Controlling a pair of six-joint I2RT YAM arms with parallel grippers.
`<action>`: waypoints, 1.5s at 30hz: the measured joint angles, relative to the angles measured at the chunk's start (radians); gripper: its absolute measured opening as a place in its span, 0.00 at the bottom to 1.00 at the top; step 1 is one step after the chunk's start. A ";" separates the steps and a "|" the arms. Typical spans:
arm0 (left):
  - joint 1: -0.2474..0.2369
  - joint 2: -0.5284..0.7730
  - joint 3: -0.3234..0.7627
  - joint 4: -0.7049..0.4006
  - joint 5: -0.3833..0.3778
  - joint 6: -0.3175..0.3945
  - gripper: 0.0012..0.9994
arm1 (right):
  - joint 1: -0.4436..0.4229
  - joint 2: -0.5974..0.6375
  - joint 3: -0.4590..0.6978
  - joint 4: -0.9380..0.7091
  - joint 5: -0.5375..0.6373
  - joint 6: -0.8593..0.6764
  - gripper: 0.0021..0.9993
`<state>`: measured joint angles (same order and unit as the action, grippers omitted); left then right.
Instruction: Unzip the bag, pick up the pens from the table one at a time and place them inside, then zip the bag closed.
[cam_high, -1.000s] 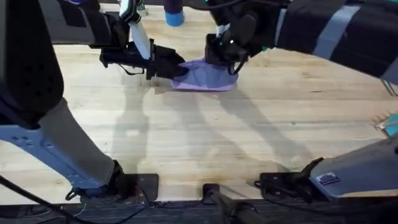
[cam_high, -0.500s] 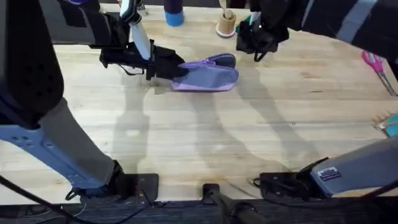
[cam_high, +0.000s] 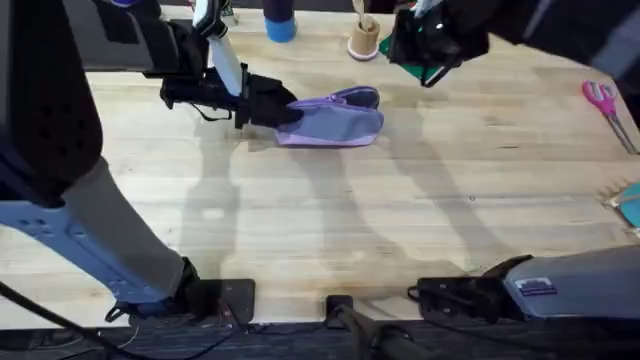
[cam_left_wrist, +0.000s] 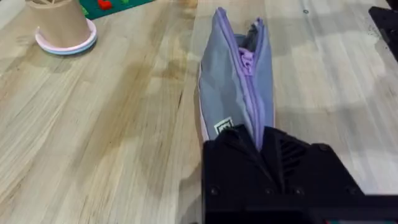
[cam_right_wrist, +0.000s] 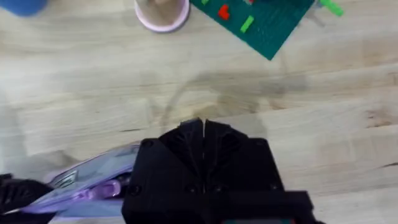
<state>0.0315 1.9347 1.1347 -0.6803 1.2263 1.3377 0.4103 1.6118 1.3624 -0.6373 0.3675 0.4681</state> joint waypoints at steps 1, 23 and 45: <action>0.000 0.000 0.000 0.000 0.000 0.000 0.04 | 0.000 -0.015 0.000 -0.001 -0.005 -0.002 0.03; 0.000 0.000 0.000 0.000 0.000 0.000 0.04 | 0.001 -0.114 0.000 -0.027 -0.575 -0.024 1.00; 0.000 0.000 0.000 0.000 0.000 0.000 0.04 | 0.001 -0.054 0.000 -0.141 -0.627 -0.025 1.00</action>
<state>0.0315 1.9347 1.1347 -0.6804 1.2263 1.3380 0.4110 1.5580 1.3624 -0.7784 -0.2596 0.4435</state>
